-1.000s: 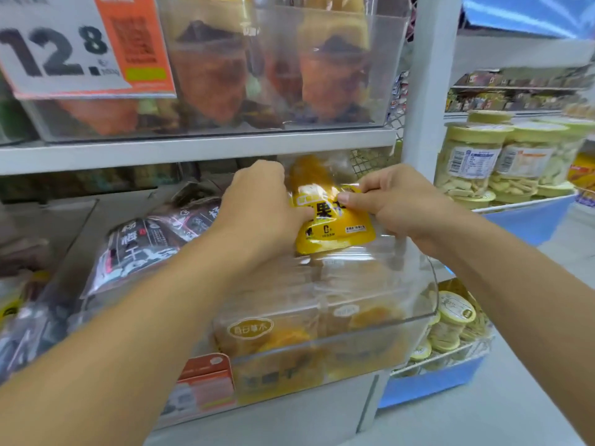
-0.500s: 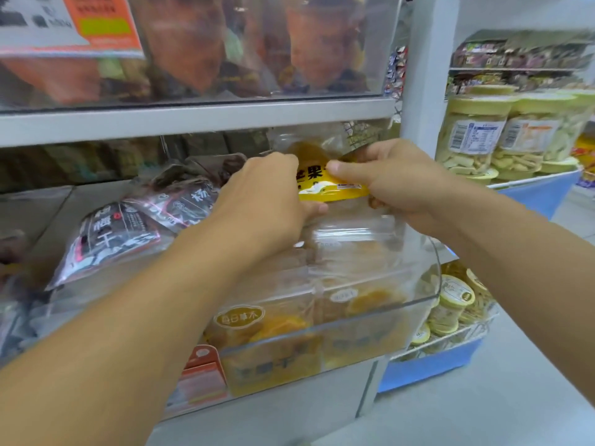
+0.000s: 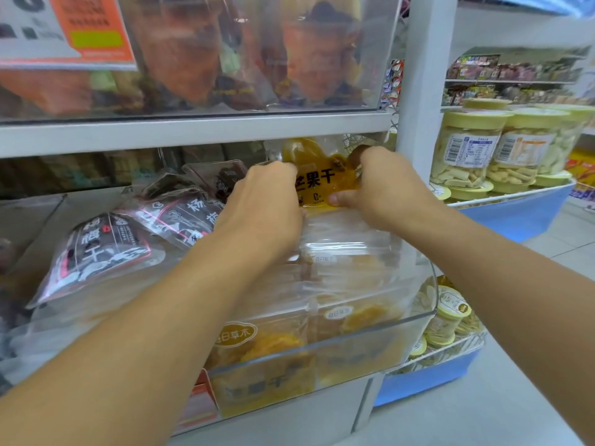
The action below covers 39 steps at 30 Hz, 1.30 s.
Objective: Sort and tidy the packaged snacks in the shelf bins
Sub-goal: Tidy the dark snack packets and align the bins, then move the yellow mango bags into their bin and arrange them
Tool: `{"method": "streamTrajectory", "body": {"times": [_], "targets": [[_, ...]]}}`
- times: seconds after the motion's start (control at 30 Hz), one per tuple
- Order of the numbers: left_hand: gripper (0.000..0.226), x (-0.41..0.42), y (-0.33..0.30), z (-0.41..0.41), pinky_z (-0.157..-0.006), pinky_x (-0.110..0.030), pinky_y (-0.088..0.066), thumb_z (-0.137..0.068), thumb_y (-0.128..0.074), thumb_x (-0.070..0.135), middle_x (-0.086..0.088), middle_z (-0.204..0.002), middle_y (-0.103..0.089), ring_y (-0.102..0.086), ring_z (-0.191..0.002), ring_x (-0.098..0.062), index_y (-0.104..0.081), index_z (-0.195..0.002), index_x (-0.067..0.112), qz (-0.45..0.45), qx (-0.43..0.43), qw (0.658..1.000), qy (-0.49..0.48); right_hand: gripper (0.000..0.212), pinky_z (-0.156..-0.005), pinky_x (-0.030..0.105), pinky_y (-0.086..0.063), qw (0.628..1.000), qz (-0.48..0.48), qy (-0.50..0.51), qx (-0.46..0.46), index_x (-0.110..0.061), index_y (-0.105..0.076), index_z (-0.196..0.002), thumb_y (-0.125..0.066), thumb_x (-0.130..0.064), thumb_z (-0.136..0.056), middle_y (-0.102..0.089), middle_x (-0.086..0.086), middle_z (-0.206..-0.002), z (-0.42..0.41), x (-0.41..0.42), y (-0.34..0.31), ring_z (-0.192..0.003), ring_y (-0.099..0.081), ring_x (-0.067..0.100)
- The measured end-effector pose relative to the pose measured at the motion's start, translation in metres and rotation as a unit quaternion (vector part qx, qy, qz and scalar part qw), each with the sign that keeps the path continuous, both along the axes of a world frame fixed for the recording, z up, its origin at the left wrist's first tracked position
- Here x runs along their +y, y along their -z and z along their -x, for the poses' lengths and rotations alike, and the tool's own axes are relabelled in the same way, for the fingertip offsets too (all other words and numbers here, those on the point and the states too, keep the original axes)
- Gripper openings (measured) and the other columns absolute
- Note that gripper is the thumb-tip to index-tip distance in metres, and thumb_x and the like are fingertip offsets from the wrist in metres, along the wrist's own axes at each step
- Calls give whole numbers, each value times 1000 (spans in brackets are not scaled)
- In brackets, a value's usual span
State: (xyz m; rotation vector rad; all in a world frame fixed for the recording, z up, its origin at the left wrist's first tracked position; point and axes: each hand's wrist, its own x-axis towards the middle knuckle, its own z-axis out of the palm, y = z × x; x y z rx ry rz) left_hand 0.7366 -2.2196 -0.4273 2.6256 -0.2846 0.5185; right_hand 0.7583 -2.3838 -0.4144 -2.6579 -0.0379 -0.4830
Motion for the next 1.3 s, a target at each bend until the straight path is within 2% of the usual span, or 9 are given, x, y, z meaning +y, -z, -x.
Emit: {"method": "streamTrajectory", "body": {"times": [0.23,0.33,0.47,0.67,0.83,0.97,1.13,1.23,1.3], "targets": [[15,-1,1,10,-76,-38,-57,-97,-63,25,-2,-96,-72,-65,-84,-26,-78,-94,23,-45,5,999,28,39,-64,33,-42,996,60,57,15,-6,-64,-90,-87,-34,-75,-55,7,-76,-5,-4,0,-75,-57,30],[18,3,-1,12,-75,-35,-54,-97,-62,33,1,-94,-73,-65,-83,-23,-77,-99,24,-55,0,998,32,33,-66,32,-45,996,59,58,31,-10,-68,-91,-81,-38,-81,-63,10,-84,-3,-10,0,-80,-62,30],[22,8,-8,17,-79,-33,-46,-96,-63,39,0,-106,-71,-60,-104,-26,-73,-110,26,-75,-6,997,29,22,-70,33,-52,996,62,59,-19,-13,-73,-94,-74,-34,-88,-68,10,-89,13,-14,0,-82,-65,30],[19,37,-24,41,-82,-38,-55,-94,-64,41,8,-92,-70,-63,-88,-15,-74,-105,30,-56,-50,992,102,12,-77,40,-58,994,69,10,-82,-25,-77,-87,-72,-35,-89,-71,1,-83,54,7,-12,-81,-66,24],[17,111,-32,81,-78,-39,-54,-93,-63,40,10,-88,-73,-66,-86,-14,-76,-95,29,-74,-96,988,95,10,-61,25,-42,970,59,-150,-184,-28,-74,-80,-68,-34,-86,-61,-17,-65,97,90,-34,-61,-56,5],[21,213,-20,116,-76,-37,-55,-89,-62,44,13,-77,-72,-67,-80,-12,-76,-87,29,-61,-70,995,-31,20,-68,23,-51,941,8,-317,-121,-30,-75,-93,-59,-38,-86,-70,-16,-77,123,177,-26,-69,-62,-1],[46,324,-6,153,-97,-40,-51,-77,-75,48,3,-116,-71,-63,-113,-23,-70,-118,28,-55,-11,965,-255,37,-100,32,-47,903,89,-419,-28,-23,-60,-132,-61,-29,-96,-65,-6,-127,118,281,-20,-115,-59,13],[70,351,3,163,-99,-40,-49,-74,-71,63,-1,-128,-65,-59,-120,-25,-61,-131,24,-91,85,959,-253,45,-88,37,-52,891,185,-406,87,-11,-61,-123,-71,-40,-89,-66,7,-117,92,344,-19,-102,-62,24],[77,363,8,168,-97,-41,-50,-71,-69,70,1,-129,-64,-58,-119,-24,-57,-134,27,-101,120,956,-247,71,-88,39,-55,867,223,-411,172,-11,-57,-124,-81,-55,-74,-67,7,-114,76,377,-15,-98,-65,26]]}}
